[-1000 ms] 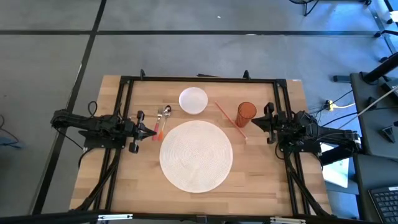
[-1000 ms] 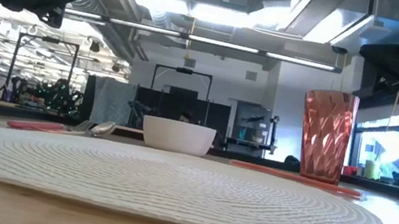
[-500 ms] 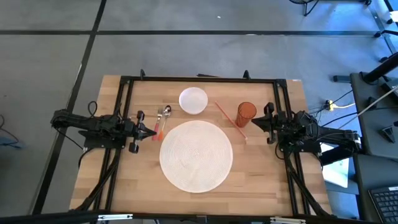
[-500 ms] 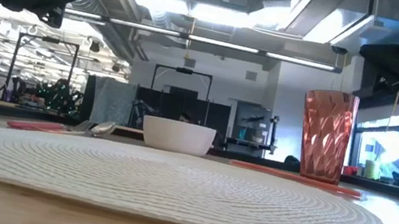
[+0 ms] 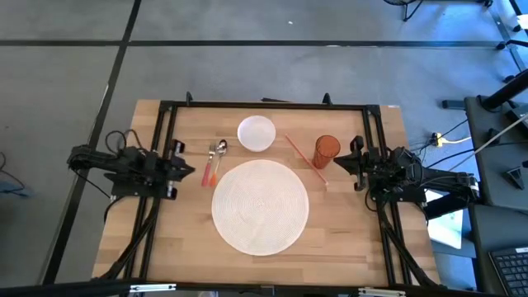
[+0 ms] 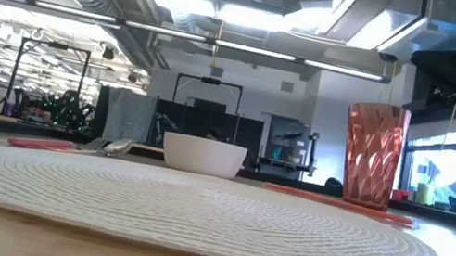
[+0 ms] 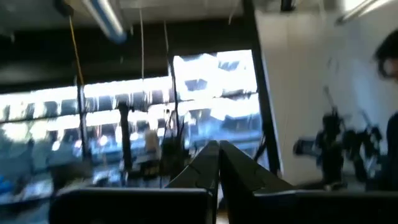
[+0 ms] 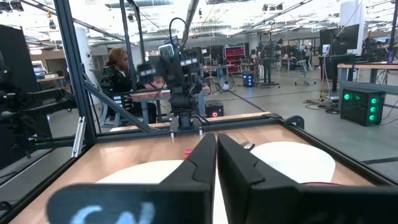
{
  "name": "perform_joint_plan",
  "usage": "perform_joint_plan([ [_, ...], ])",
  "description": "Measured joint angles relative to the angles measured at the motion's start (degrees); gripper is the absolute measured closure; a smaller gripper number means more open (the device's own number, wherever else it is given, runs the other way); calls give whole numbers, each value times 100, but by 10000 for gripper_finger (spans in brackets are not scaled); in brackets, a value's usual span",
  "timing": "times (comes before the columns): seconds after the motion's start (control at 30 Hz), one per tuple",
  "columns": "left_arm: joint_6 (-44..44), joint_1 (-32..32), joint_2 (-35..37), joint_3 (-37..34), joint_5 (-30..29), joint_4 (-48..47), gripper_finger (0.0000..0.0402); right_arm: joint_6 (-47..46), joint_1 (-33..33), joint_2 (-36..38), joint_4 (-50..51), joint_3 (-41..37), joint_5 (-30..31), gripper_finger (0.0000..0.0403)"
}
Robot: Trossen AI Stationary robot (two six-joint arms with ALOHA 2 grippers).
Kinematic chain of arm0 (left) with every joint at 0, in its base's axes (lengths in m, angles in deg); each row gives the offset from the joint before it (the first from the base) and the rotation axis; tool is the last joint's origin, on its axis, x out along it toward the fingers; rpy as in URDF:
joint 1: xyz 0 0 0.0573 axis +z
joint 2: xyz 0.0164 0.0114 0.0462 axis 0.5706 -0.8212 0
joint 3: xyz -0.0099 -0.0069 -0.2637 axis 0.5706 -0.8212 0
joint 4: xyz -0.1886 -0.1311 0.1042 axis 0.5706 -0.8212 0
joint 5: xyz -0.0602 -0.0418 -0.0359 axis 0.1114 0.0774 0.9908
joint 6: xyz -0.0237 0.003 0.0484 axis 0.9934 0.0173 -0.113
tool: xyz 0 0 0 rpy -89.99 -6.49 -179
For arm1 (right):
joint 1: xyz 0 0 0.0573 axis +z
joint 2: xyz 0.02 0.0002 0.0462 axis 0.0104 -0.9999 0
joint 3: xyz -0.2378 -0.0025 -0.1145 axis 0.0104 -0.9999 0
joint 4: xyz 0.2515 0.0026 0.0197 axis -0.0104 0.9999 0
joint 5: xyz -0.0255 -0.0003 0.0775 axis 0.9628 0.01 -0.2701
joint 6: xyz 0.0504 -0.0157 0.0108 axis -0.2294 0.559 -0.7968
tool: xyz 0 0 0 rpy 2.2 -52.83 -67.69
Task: Pick & Place Utensil
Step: Put the white bowl on top of the white mat
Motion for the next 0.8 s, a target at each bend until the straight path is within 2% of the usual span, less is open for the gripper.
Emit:
perform_joint_plan([
  [0.13,50,0,0,0,203,267,395,1,1,-1,1,0,2,386],
  [0.2,151,0,0,0,-72,269,395,0,0,0,2,0,0,386],
  [0.27,571,0,-25,0,-916,255,396,0,0,-2,2,0,2,386],
  [0.37,839,5,-265,11,-2722,134,399,2,0,-2,1,0,0,386],
  [0.43,940,7,-542,111,-3369,-70,400,1,1,0,1,0,0,386],
  [0.5,1079,41,-921,300,-3493,-128,400,0,0,0,2,0,1,386],
  [0.63,1416,238,-1886,941,-3353,-482,396,4,0,0,2,0,2,386],
  [0.8,1776,780,-3386,2271,-3295,-1594,400,414,0,-2,2,0,2,386],
])
